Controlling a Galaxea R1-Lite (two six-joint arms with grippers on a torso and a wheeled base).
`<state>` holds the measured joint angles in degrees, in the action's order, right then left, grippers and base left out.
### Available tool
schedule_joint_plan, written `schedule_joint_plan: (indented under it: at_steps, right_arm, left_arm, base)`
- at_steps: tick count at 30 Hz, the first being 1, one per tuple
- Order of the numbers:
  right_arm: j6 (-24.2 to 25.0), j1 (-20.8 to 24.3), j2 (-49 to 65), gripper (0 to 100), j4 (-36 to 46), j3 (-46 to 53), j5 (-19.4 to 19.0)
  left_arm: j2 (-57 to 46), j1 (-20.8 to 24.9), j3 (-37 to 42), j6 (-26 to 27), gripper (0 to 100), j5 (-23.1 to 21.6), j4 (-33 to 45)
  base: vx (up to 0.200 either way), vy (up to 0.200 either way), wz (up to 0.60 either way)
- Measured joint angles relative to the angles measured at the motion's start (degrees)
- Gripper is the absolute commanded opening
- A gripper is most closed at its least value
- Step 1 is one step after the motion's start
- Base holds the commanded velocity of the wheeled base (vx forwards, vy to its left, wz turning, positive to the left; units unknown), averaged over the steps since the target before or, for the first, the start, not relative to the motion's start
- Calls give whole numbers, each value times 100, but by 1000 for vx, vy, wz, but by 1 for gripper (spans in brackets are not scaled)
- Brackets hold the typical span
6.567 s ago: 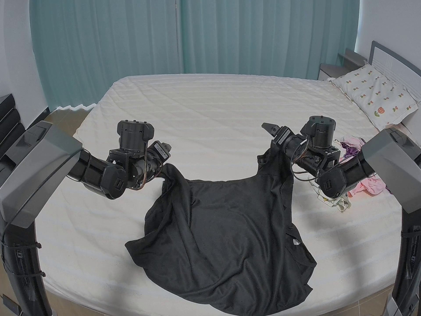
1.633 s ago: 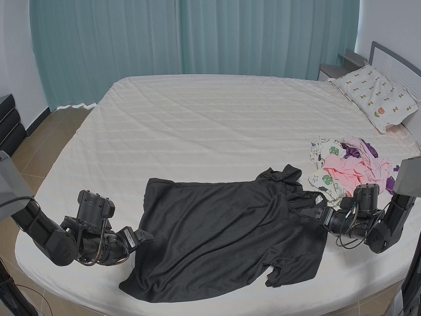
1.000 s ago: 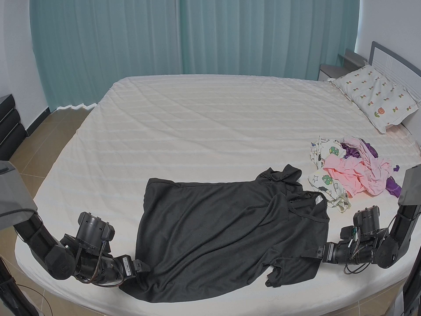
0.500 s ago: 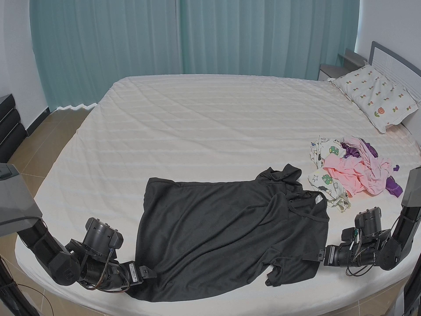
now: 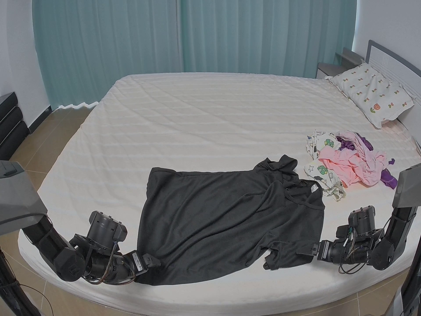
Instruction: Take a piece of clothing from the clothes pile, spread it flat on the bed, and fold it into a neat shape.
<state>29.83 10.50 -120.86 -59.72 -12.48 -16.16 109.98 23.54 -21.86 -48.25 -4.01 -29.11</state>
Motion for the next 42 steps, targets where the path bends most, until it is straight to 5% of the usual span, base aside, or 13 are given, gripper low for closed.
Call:
schedule_joint_plan:
  at_steps: [9,19,20,22,23,31,42]
  right_arm:
    - [383,162,-301,100,-418,-132,271]
    - [416,278,-655,100,-750,-168,416]
    - [416,293,-701,0,-785,-168,478]
    - [429,323,-791,0,-859,-193,612]
    - [440,336,-836,0,-917,-218,670]
    - [471,271,-867,0,-1325,-215,713]
    - [875,-446,-94,0,-1415,-179,-279]
  left_arm:
    - [633,13,-151,-351,100,551,-720]
    - [931,93,-149,-369,100,597,-817]
    - [950,93,-162,-369,100,600,-844]
    - [981,93,-179,-372,100,600,-920]
    - [1000,88,-187,-380,0,601,-975]
    - [1074,-138,-204,-596,0,647,-1786]
    - [1093,-588,-184,-1026,0,1070,-2982]
  base:
    - [0,0,0]
    - [0,0,0]
    - [0,0,0]
    - [0,0,0]
    - [0,0,0]
    - [0,0,0]
    - [0,0,0]
